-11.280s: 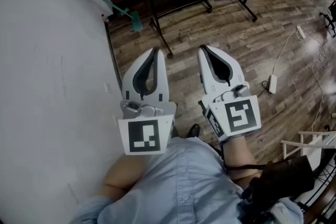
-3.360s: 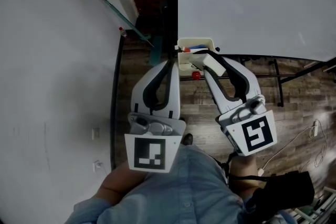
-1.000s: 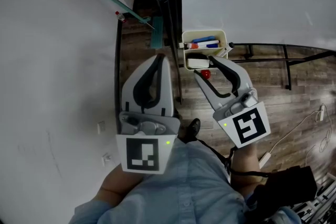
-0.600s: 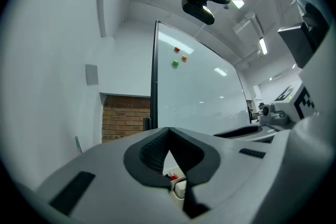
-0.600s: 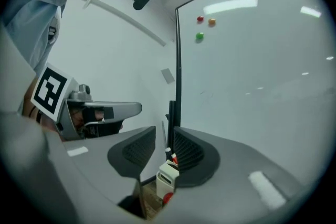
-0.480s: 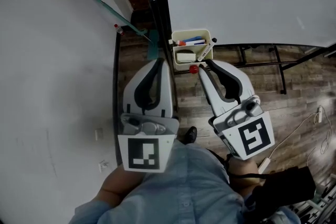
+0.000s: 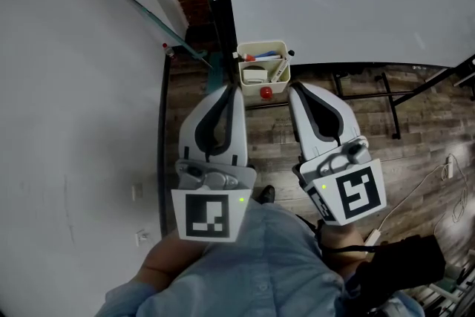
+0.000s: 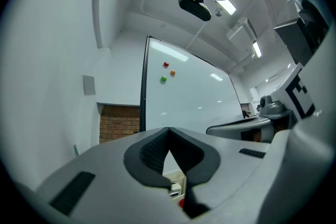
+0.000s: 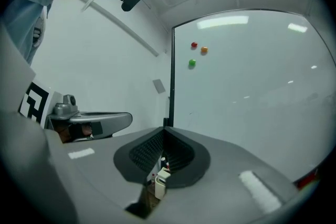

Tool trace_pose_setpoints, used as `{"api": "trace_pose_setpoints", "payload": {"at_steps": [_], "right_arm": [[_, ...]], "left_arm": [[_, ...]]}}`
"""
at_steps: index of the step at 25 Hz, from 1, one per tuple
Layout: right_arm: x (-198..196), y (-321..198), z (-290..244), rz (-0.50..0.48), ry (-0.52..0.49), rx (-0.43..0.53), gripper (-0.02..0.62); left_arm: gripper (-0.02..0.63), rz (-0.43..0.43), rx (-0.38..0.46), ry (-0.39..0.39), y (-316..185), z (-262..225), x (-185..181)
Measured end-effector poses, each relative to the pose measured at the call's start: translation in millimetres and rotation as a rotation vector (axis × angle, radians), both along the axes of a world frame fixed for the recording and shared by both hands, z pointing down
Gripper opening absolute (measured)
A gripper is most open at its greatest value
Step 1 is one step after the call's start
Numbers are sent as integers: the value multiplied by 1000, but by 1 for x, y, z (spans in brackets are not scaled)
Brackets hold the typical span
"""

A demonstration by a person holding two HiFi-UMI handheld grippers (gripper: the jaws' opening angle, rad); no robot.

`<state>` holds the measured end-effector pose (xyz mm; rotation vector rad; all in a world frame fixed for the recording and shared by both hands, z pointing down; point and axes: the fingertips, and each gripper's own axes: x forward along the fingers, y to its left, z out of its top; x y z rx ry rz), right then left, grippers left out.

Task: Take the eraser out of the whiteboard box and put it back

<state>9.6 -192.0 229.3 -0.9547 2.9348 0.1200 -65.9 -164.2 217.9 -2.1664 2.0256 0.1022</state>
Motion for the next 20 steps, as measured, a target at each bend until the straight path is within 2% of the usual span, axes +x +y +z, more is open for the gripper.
{"api": "trace_pose_setpoints", "payload": {"at_steps": [10,20], "right_arm": [[6,2,-14,-2,-52,24,0],[9,-1,-11,12,-34,20,0]], "left_arm": [[5,8,2,-15,2,-5,8],[5,16,7,-16,-1,-6,10]]}}
